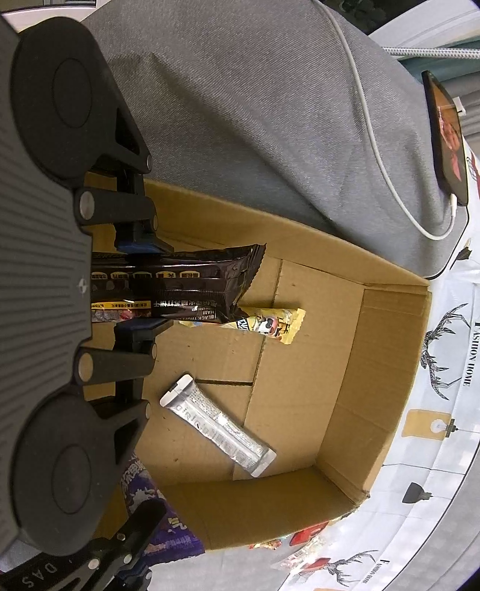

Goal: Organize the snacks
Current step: 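Lower the chocolate bar into the box with left while right lowers the purple wrapper, then open both tools and lift them away from the box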

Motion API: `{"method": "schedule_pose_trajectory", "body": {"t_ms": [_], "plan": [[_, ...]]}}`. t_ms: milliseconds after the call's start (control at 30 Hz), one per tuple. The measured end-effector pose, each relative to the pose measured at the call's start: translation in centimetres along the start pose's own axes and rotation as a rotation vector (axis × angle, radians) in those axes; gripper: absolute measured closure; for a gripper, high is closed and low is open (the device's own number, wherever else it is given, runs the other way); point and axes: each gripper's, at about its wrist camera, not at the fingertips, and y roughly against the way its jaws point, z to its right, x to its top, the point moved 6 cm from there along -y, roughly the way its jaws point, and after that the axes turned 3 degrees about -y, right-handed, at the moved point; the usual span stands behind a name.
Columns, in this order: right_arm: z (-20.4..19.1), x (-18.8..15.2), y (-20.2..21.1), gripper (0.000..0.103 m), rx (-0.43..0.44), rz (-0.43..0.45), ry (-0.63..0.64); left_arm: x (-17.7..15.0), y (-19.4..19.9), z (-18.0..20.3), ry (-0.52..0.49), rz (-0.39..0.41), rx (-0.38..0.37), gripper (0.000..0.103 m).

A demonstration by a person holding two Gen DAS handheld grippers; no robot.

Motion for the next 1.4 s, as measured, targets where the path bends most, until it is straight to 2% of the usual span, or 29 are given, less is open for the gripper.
{"method": "schedule_pose_trajectory", "body": {"t_ms": [133, 200, 233, 267, 333, 367, 400, 500, 567, 700, 867, 1167, 1400], "plan": [[-0.1, 0.1, -0.3, 0.089, 0.004, -0.005, -0.001, 0.0, -0.5, 0.1, 0.0, -0.018, 0.001, 0.066], [-0.1, 0.4, -0.6, 0.088, 0.012, -0.007, 0.0, 0.1, -0.7, 0.0, 0.003, -0.032, 0.0, 0.048], [-0.1, 0.7, -0.7, 0.086, 0.02, -0.005, 0.0, 0.2, -0.7, -0.1, 0.007, -0.037, 0.001, 0.023], [-0.1, 1.1, -0.7, 0.085, 0.022, 0.002, -0.004, 0.4, -0.6, 0.0, 0.01, -0.036, -0.028, 0.009], [0.3, 1.9, -0.5, 0.064, 0.01, 0.028, -0.02, 0.5, -0.2, 0.3, 0.016, -0.048, -0.054, 0.001], [0.6, 2.3, -0.3, 0.043, 0.0, 0.044, -0.032, 0.5, 0.0, 0.4, 0.015, -0.053, -0.05, 0.001], [0.8, 2.7, 0.1, 0.028, -0.013, 0.062, -0.046, 0.6, 0.1, 0.5, 0.009, -0.062, -0.038, 0.001], [1.3, 3.0, 1.3, 0.017, -0.024, 0.079, -0.064, 0.7, 1.0, 0.8, -0.019, -0.09, -0.009, 0.001], [1.6, 2.9, 2.2, 0.012, -0.027, 0.076, -0.073, 1.0, 2.4, 0.9, -0.038, -0.071, 0.01, 0.001], [2.0, 2.6, 4.7, 0.01, -0.024, 0.085, -0.093, 1.6, 5.9, 1.3, -0.083, -0.061, 0.028, 0.001], [2.7, 2.8, 8.3, 0.009, -0.04, 0.129, -0.121, 2.0, 12.4, 3.1, -0.144, -0.05, -0.049, 0.001], [4.7, 2.3, 14.2, 0.009, -0.106, 0.194, -0.132, 2.8, 25.9, 7.2, -0.231, 0.115, -0.126, 0.0], [6.5, 1.9, 17.2, 0.009, -0.155, 0.213, -0.174, 2.8, 33.4, 8.0, -0.238, 0.235, -0.165, 0.0]]}}
